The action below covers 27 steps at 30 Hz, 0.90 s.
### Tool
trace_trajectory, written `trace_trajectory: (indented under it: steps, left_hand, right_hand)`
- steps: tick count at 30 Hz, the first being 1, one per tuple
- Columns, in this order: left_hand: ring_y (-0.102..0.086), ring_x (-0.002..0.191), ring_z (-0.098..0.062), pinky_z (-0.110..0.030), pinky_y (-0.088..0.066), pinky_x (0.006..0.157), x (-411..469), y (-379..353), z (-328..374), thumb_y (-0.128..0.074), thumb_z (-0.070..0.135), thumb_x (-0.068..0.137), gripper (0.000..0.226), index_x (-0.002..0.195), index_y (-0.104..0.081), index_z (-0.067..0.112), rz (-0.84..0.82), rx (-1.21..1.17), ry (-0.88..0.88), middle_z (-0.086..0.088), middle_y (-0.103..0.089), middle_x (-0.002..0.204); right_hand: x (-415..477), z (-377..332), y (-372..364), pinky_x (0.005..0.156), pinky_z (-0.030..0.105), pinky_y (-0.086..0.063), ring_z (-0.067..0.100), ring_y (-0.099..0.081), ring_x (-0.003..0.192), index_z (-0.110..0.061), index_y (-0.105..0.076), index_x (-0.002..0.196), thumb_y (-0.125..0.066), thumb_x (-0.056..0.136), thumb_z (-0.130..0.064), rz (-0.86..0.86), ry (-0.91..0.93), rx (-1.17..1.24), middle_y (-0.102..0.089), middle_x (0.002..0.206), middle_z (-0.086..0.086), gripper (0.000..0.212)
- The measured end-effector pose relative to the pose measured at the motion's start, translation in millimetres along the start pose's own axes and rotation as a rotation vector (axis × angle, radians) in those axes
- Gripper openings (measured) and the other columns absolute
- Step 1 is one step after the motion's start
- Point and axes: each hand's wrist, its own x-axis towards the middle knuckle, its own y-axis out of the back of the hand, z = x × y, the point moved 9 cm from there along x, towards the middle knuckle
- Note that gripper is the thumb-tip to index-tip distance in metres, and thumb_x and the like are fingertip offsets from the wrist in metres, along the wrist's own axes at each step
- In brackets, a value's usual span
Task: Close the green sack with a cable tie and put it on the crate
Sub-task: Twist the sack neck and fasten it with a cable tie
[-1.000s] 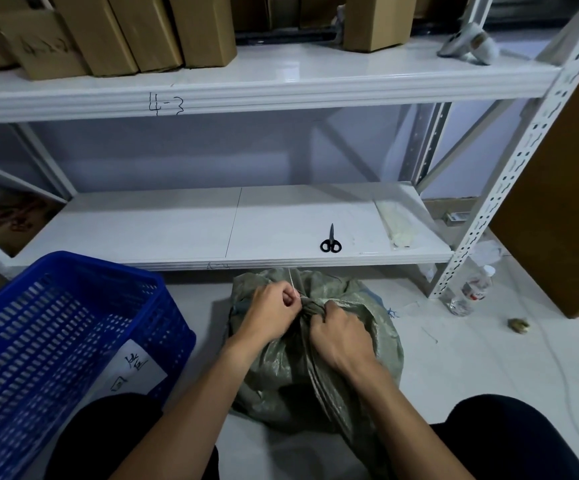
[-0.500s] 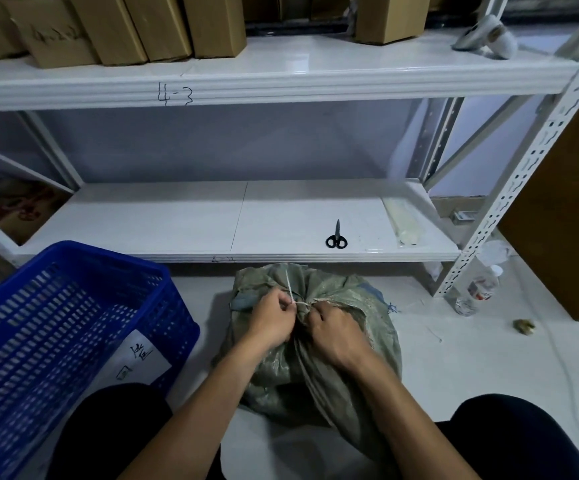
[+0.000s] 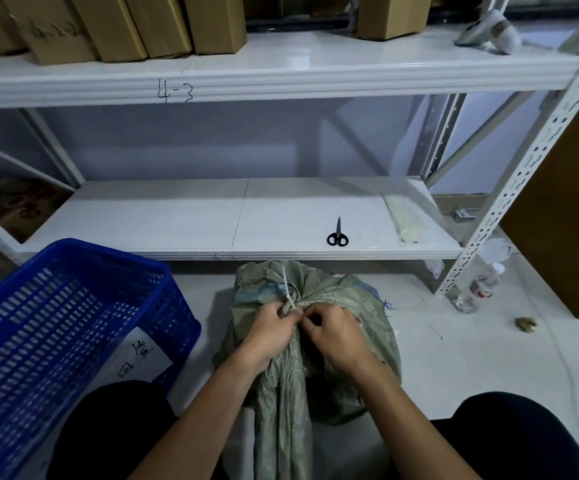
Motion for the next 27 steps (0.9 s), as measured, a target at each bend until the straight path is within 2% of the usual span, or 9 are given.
trace_trajectory:
  steps: [4,8,12,14,16,20,22,24,27]
  left_hand:
    - [-0.066,0.097,-0.013,-0.018,-0.045,0.072,-2.6,0.1,5.2,-0.050,0.028,0.104,0.027,0.106,-0.073,0.014,-0.063,0.032,-0.012,-0.005,-0.074,0.104]
    - [-0.063,0.094,-0.015,-0.025,-0.045,0.078,-3.4,-2.3,5.7,-0.048,0.025,0.105,0.029,0.100,-0.073,0.012,-0.111,0.045,-0.012,-0.007,-0.074,0.101]
    - [-0.067,0.090,-0.021,-0.030,-0.047,0.082,-0.1,7.5,3.7,-0.056,0.024,0.099,0.022,0.100,-0.075,0.013,-0.127,0.063,0.048,-0.007,-0.075,0.098]
    - [-0.071,0.095,-0.020,-0.032,-0.051,0.091,0.8,13.5,3.2,-0.058,0.024,0.098,0.019,0.102,-0.075,0.015,-0.133,0.099,0.075,-0.003,-0.078,0.098]
    - [-0.073,0.096,-0.026,-0.040,-0.055,0.095,0.9,14.4,3.1,-0.061,0.021,0.096,0.018,0.102,-0.076,0.013,-0.173,0.106,0.111,-0.006,-0.079,0.096]
    - [-0.071,0.093,-0.028,-0.045,-0.055,0.091,0.4,12.7,-2.0,-0.060,0.026,0.078,0.029,0.100,-0.072,0.011,-0.198,0.137,0.162,-0.013,-0.076,0.097]
    - [-0.066,0.088,-0.026,-0.039,-0.052,0.082,-4.4,9.2,-5.0,-0.059,0.029,0.065,0.042,0.103,-0.066,0.010,-0.204,0.107,0.191,-0.012,-0.071,0.094]
    - [-0.066,0.081,-0.032,-0.040,-0.052,0.075,-4.2,3.9,-15.8,-0.061,0.021,0.054,0.046,0.097,-0.062,0.004,-0.208,0.014,0.250,-0.023,-0.067,0.087]
    - [-0.068,0.084,-0.044,-0.055,-0.056,0.085,7.4,-4.8,-35.3,-0.059,0.017,0.036,0.046,0.080,-0.062,0.005,-0.168,-0.135,0.310,-0.023,-0.059,0.083]
  right_hand:
    - [0.7,-1.5,5.2,0.074,0.035,-0.051,0.024,-0.068,0.087,-0.025,-0.071,0.088,-0.060,0.088,-0.044,0.112,0.018,0.016,-0.076,0.088,0.000,0.022]
    - [0.3,-7.1,6.6,0.064,0.032,-0.041,0.027,-0.066,0.079,-0.024,-0.066,0.084,-0.060,0.086,-0.040,0.169,0.045,-0.007,-0.073,0.079,0.003,0.017]
    - [2.7,-1.6,8.0,0.063,0.036,-0.047,0.029,-0.066,0.073,-0.019,-0.061,0.092,-0.057,0.091,-0.030,0.201,0.108,-0.051,-0.072,0.086,0.007,0.012]
    - [5.2,-0.5,9.3,0.060,0.035,-0.043,0.030,-0.066,0.071,-0.015,-0.060,0.098,-0.054,0.096,-0.028,0.205,0.132,-0.107,-0.071,0.089,0.009,0.014]
    - [5.6,-2.5,7.5,0.062,0.036,-0.048,0.029,-0.066,0.071,-0.015,-0.060,0.100,-0.052,0.098,-0.027,0.196,0.163,-0.129,-0.071,0.090,0.008,0.015]
    - [8.5,8.3,-5.5,0.071,0.035,-0.051,0.022,-0.066,0.079,-0.023,-0.067,0.093,-0.060,0.094,-0.028,0.085,0.088,0.098,-0.073,0.087,-0.001,0.008]
    - [11.7,15.6,-13.9,0.071,0.035,-0.049,0.018,-0.063,0.072,-0.025,-0.067,0.084,-0.065,0.092,-0.020,0.001,0.015,0.326,-0.071,0.079,-0.002,0.009]
    - [12.1,18.5,-21.1,0.067,0.035,-0.051,0.015,-0.061,0.065,-0.025,-0.067,0.079,-0.064,0.091,-0.015,-0.062,-0.037,0.458,-0.069,0.074,-0.001,0.016]
    - [11.3,19.2,-21.3,0.070,0.033,-0.054,0.014,-0.067,0.070,-0.028,-0.068,0.079,-0.065,0.090,-0.023,-0.045,-0.016,0.315,-0.072,0.076,-0.005,0.012]
